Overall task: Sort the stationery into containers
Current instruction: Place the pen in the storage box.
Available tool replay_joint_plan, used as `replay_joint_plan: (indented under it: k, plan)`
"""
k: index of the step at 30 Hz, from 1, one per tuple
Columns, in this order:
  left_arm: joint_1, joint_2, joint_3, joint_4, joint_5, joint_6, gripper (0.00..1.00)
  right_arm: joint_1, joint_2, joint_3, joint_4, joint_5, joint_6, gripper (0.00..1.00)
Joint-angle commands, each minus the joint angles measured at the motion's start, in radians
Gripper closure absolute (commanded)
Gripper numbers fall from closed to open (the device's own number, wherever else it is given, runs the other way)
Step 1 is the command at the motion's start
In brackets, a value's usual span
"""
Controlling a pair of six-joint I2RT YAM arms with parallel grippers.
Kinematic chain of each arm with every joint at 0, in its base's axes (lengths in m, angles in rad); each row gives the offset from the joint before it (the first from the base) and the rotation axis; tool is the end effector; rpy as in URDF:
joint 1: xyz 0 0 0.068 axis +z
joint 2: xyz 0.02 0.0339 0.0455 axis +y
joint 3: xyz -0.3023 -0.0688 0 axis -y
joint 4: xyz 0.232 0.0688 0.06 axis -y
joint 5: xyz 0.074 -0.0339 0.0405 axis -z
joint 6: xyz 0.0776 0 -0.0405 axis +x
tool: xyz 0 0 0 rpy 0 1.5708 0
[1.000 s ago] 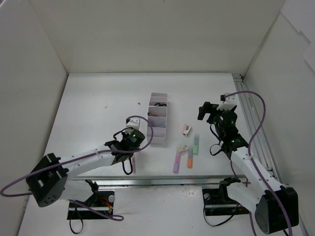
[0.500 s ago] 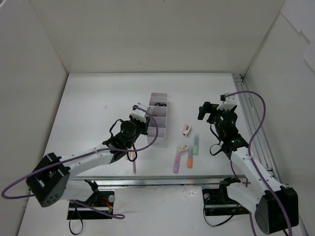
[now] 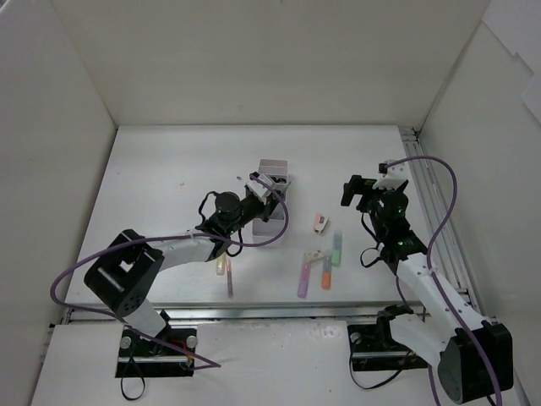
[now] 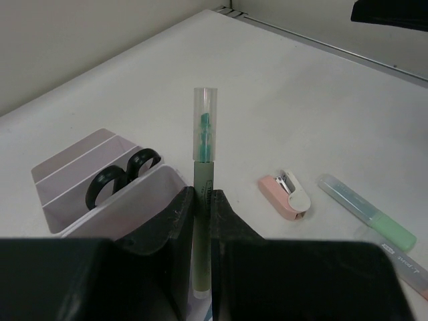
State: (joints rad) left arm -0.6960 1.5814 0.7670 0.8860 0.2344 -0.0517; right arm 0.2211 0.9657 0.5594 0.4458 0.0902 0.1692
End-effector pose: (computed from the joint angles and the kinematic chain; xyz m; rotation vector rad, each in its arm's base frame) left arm 0.2763 -0.2544 0.2989 0.6718 1.3979 -0.7723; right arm 0.2318 0.0449 0.3315 0.0322 1.5360 0.2416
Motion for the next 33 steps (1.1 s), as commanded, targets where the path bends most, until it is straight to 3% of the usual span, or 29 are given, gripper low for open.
replay_joint_plan:
  k: [1,5,13,21,23,24,26,27,29,33]
  plan:
    - [0.038,0.018,0.066,0.143,0.196,0.035,1.00,-0.008,0.005,0.042,0.082,0.022,-0.020,0.02]
    - [0.070,0.046,0.049,0.206,0.301,0.039,1.00,-0.012,0.007,0.045,0.083,0.026,-0.030,0.02]
    - [0.115,0.143,0.002,0.418,0.362,-0.011,1.00,-0.009,0.008,0.046,0.077,0.042,-0.039,0.02]
    - [0.135,0.144,-0.018,0.419,0.372,-0.013,0.99,-0.008,0.011,0.050,0.076,0.045,-0.045,0.02]
    - [0.135,0.132,-0.025,0.392,0.352,-0.014,0.95,-0.009,0.011,0.050,0.077,0.045,-0.045,0.02]
    - [0.135,0.129,-0.023,0.368,0.347,-0.014,0.85,-0.009,0.013,0.050,0.076,0.048,-0.043,0.02]
    - [0.135,0.126,-0.020,0.341,0.348,-0.020,0.78,-0.009,0.018,0.051,0.076,0.043,-0.046,0.02]
    - [0.135,0.120,-0.018,0.329,0.350,-0.025,0.65,-0.009,0.019,0.051,0.076,0.042,-0.043,0.02]
    - [0.135,0.114,-0.023,0.304,0.347,-0.027,0.61,-0.009,0.019,0.051,0.076,0.034,-0.043,0.02]
    - [0.135,0.063,-0.040,0.268,0.345,-0.037,0.43,-0.012,0.027,0.053,0.083,0.019,-0.034,0.02]
